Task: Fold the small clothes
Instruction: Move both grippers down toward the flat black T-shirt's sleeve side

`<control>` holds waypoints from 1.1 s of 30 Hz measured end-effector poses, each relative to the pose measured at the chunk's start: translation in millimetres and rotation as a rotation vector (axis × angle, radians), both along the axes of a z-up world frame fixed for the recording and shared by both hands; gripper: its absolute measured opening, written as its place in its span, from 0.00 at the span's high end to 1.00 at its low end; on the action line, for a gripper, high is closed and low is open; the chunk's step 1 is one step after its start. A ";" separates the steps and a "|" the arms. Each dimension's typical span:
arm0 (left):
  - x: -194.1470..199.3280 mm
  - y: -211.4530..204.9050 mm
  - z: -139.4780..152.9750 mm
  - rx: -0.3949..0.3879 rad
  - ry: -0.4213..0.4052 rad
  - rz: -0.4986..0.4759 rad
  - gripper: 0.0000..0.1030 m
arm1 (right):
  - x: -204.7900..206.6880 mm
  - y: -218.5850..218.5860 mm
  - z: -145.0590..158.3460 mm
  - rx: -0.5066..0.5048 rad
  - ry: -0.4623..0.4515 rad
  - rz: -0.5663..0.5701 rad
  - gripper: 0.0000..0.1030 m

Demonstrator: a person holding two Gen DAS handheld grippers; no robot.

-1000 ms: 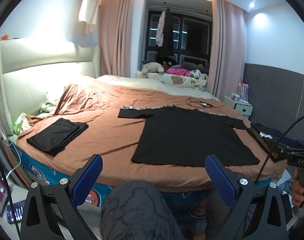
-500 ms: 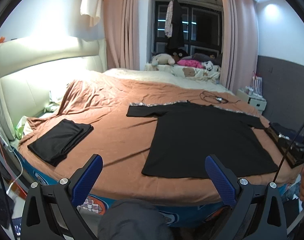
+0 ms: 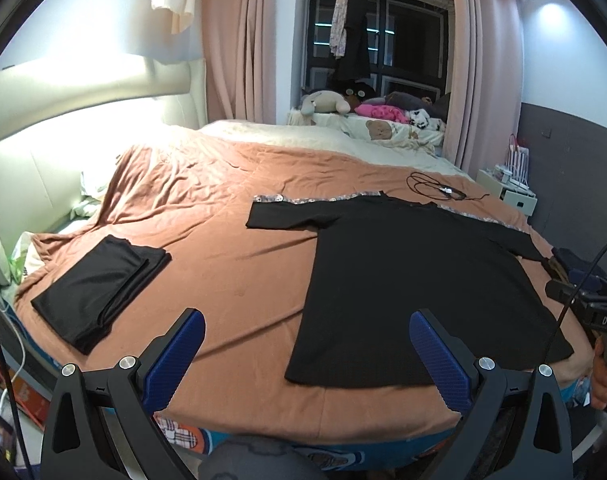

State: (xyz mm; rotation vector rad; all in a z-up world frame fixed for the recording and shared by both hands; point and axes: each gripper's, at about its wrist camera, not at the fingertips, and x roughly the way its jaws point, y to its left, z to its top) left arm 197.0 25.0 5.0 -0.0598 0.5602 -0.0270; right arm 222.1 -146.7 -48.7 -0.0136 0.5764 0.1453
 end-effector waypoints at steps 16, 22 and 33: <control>83.7 29.2 0.7 -0.039 0.012 0.002 0.00 | 64.6 14.6 5.4 -0.032 0.020 0.032 0.00; 113.4 36.8 2.4 -0.041 0.022 0.017 0.00 | 90.0 23.5 3.4 -0.022 0.028 0.043 0.00; 174.5 55.9 -8.3 -0.036 0.062 0.034 0.00 | 134.6 46.5 -7.8 -0.029 0.056 0.077 0.00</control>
